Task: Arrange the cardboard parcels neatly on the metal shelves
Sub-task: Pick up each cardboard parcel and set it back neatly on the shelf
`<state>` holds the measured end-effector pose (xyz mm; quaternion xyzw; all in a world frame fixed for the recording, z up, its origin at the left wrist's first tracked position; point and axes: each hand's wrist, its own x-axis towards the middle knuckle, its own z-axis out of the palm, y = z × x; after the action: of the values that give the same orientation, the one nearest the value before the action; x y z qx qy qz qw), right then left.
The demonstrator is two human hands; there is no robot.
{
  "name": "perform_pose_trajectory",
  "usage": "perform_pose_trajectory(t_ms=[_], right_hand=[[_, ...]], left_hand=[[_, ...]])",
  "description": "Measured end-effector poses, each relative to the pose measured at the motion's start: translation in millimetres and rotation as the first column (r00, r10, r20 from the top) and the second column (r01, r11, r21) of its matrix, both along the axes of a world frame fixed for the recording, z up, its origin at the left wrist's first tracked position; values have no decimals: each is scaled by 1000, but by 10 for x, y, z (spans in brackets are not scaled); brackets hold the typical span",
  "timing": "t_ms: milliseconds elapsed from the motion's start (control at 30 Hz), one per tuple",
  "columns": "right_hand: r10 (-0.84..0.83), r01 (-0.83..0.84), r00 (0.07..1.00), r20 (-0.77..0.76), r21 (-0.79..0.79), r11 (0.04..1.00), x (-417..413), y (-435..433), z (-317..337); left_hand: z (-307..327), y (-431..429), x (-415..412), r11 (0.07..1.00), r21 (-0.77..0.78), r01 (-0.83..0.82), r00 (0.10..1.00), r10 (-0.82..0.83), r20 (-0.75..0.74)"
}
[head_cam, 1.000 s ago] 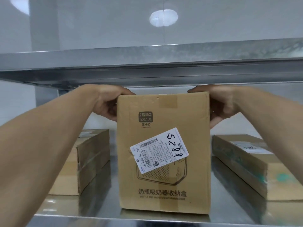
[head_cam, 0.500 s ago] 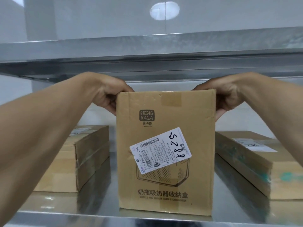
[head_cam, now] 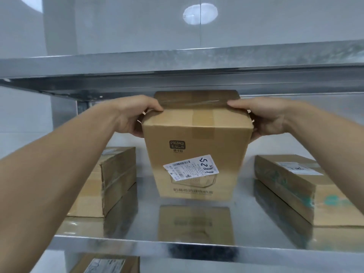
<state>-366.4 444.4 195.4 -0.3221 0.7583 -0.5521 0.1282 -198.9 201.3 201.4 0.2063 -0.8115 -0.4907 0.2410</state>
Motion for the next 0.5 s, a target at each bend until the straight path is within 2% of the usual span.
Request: perform_pose_trajectory(t_ms=[100,267,400,500], right_hand=[[4,-3,1000,10,-105,994,18,-29,-262],[-7,31,997,83,-296,955,-12,-118,-735],[-16,90,986,166,-451,888,30,-199,-1049],[-21,124,979,204,-504,855,33,-248,-1224]], left_hand=[[-219,8,17,998,55,-2,998,6,-63],[-655,18,0,970,242,0,986,40,-161],[-1056,62,-43,919,393,25,951,99,-294],[-1310,34,-101,855,515,63,927,141,-348]])
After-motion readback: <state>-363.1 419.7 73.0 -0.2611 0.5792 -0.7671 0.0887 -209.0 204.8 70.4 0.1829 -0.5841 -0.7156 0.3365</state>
